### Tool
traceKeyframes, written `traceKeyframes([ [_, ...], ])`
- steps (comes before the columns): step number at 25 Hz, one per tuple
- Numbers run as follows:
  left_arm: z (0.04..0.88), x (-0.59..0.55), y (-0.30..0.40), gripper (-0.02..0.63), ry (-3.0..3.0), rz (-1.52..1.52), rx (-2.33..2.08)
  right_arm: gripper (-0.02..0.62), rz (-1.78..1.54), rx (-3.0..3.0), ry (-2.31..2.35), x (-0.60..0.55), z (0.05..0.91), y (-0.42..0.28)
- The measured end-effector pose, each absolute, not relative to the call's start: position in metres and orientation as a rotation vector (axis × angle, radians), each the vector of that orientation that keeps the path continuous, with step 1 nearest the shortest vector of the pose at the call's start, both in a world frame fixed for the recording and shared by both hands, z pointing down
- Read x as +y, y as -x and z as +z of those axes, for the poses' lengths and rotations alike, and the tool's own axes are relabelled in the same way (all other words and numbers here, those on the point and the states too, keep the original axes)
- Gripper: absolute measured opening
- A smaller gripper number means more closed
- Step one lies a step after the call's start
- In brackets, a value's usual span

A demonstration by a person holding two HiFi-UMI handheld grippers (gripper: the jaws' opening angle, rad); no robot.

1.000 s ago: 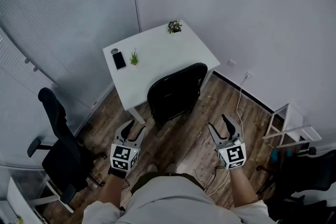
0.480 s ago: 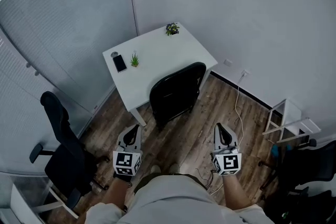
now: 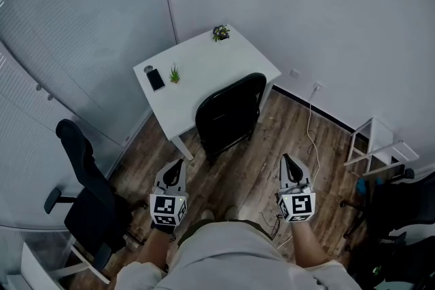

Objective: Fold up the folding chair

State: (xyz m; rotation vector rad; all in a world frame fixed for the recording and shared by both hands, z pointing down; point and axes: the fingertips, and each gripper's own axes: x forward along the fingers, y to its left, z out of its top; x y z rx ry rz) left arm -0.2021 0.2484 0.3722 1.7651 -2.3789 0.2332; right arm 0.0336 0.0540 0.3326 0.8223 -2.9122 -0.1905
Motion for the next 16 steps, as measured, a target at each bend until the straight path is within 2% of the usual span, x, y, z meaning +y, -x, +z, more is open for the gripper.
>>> traceKeyframes([
  [16, 0.357, 0.262, 0.188, 0.006, -1.778, 0.273, -2.413, 0.021, -0.201, -2.94, -0.799, 0.071, 0.324, -0.053],
])
